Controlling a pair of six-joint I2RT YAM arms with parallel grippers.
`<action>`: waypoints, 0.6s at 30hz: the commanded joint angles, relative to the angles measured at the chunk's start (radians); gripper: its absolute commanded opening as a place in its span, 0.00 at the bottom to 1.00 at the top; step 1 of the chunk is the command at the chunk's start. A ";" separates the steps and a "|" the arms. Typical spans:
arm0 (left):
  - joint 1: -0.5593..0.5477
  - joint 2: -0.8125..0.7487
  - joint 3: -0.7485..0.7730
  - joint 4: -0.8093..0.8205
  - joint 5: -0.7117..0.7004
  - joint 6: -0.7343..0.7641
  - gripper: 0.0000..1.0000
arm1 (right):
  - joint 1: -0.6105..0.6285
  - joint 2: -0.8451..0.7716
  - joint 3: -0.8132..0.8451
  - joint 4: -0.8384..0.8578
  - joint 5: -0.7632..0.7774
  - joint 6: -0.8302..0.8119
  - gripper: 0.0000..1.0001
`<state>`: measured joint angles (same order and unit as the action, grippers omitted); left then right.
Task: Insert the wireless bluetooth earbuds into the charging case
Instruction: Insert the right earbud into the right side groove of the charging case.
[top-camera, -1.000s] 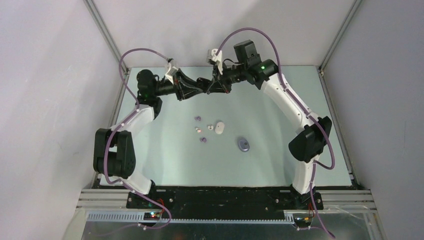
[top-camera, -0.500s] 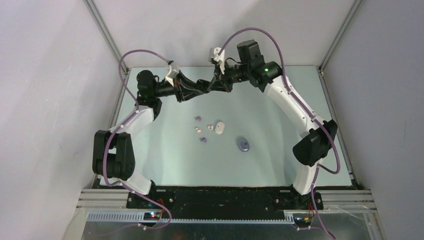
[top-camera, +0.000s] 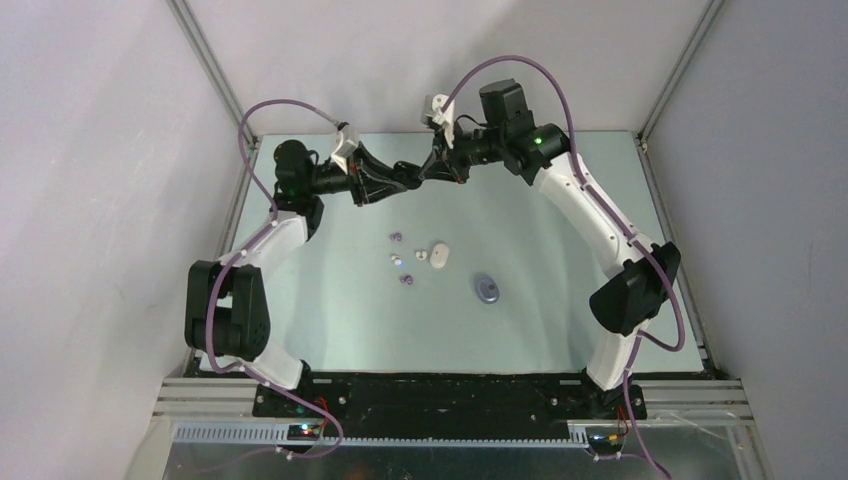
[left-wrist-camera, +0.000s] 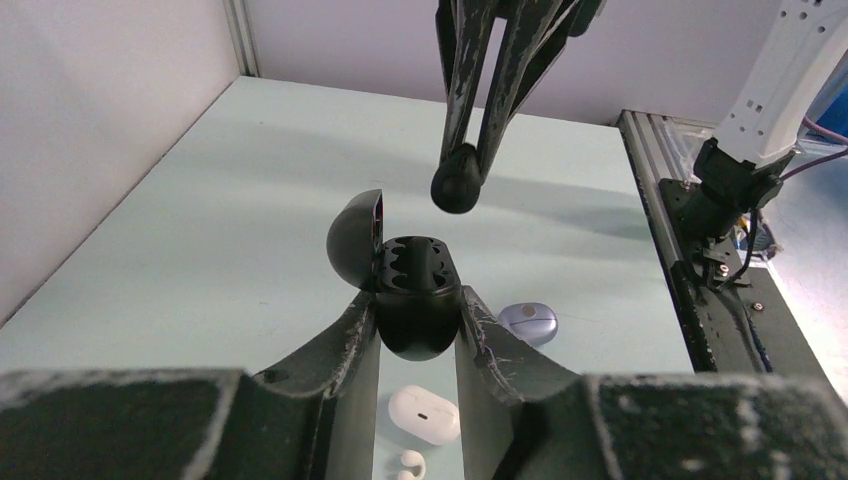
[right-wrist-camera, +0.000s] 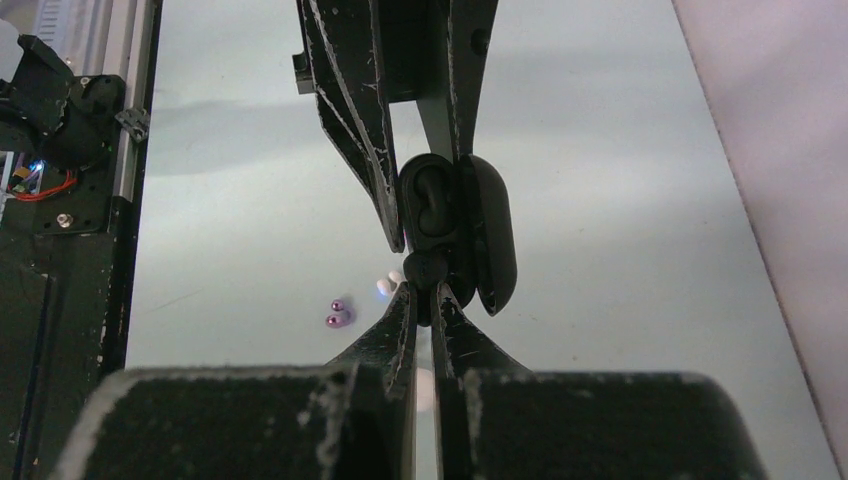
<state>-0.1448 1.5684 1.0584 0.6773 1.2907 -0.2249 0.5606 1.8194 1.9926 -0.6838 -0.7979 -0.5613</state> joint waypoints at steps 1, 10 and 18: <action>-0.005 -0.051 0.012 0.017 0.030 0.012 0.00 | -0.001 -0.022 -0.016 0.044 0.004 -0.017 0.00; -0.006 -0.034 0.040 0.035 0.081 -0.015 0.00 | 0.004 -0.035 -0.081 0.115 0.000 -0.014 0.00; -0.004 -0.027 0.048 0.036 0.093 -0.024 0.00 | 0.011 -0.034 -0.117 0.183 -0.007 0.017 0.00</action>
<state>-0.1436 1.5681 1.0622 0.6746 1.3468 -0.2359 0.5644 1.8191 1.8915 -0.5854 -0.8005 -0.5682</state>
